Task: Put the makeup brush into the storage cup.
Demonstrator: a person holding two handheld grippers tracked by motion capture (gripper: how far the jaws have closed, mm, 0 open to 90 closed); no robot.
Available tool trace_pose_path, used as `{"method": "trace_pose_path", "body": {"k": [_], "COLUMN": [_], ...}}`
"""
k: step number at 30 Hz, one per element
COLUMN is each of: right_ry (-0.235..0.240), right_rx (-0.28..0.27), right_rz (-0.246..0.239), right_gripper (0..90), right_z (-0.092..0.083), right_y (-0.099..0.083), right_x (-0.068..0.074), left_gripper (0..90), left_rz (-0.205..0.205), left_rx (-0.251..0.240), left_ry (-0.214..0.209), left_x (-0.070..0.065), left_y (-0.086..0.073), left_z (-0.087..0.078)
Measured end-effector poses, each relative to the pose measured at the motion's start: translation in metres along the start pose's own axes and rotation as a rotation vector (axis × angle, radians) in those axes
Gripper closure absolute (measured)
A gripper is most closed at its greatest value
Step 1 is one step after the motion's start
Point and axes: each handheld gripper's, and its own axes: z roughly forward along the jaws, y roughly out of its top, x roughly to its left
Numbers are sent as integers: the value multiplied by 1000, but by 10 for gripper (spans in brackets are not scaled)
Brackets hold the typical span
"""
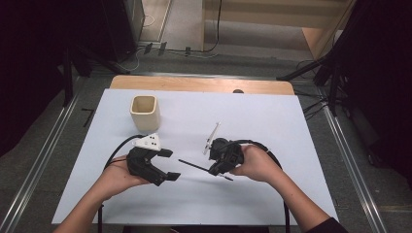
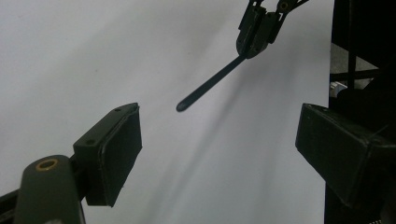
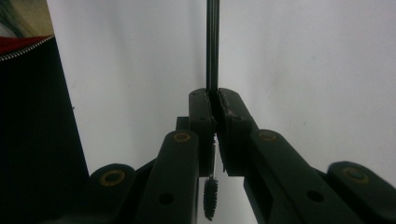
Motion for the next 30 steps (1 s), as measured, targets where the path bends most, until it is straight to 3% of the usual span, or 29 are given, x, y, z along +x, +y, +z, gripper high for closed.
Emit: {"method": "trace_pose_path", "body": {"k": [9,25,26,27,30], "right_ry": [-14,-40,-40,-39,-46], "right_rx": [80,124,130,129,133], "right_rz": [-74,-181,-180,-194,-205], "right_gripper": [864,864,864,864,864], "right_z": [7,3,3,3,2], "right_y": [15,30,31,32,34], "right_x": [3,12,13,13,15], "left_gripper": [148,150,167,238,244], "left_rz": [17,-22,-22,-17,-30], "left_rx": [64,120,123,131,138], "left_ry": [-5,-48,-50,-53,-64], "left_x": [0,1,1,1,2], "left_y": [3,6,6,7,8], "left_z": [7,22,23,23,26]}}
